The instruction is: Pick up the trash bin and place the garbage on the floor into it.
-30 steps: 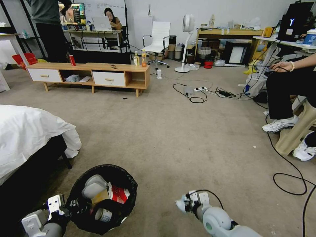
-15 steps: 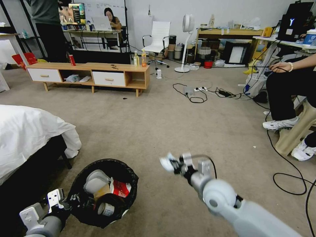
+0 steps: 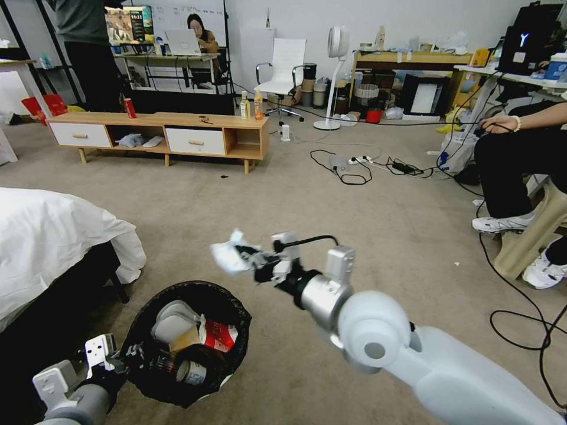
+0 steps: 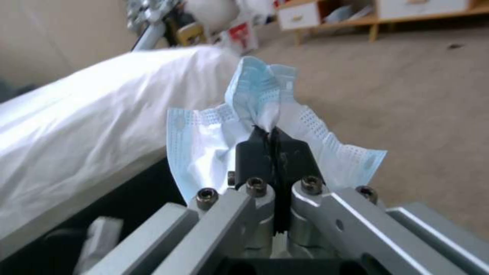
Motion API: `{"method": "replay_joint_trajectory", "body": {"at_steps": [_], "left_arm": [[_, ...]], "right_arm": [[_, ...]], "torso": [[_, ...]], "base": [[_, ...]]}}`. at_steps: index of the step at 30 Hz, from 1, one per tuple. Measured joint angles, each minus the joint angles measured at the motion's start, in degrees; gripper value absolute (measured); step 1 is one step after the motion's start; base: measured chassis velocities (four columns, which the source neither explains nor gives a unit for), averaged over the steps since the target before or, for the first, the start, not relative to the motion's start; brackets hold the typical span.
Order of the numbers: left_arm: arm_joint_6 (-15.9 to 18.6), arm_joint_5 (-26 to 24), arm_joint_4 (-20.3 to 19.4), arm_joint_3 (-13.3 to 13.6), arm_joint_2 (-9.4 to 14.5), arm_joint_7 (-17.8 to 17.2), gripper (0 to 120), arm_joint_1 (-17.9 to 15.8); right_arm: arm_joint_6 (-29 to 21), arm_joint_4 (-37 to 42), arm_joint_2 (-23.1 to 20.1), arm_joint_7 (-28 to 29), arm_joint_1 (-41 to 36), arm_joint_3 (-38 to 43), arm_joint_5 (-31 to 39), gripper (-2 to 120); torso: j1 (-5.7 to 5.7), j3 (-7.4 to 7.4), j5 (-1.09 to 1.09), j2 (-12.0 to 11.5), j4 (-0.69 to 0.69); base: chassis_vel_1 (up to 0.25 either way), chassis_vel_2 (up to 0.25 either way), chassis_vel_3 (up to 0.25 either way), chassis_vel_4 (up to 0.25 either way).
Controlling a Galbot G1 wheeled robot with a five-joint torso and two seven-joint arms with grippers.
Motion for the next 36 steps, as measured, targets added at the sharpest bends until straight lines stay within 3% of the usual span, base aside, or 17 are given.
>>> {"method": "replay_joint_trajectory", "body": {"at_steps": [15, 36], "left_arm": [[0.05, -0.40, 0.12, 0.19, 0.47, 0.00, 2, -0.60], [0.06, -0.94, -0.75, -0.03, 0.27, 0.10, 2, -0.37]], "right_arm": [[-4.49, -2.22, 3.49, 5.70, 5.28, -12.15, 4.10, 0], [-7.31, -8.57, 6.20, 8.80, 4.03, -15.96, 3.28, 0]], "torso": [[0.00, -0.01, 0.01, 0.00, -0.01], [0.00, -0.01, 0.01, 0.00, 0.00]], "base": [[0.000, 0.000, 0.000, 0.000], [0.000, 0.000, 0.000, 0.000]]}}
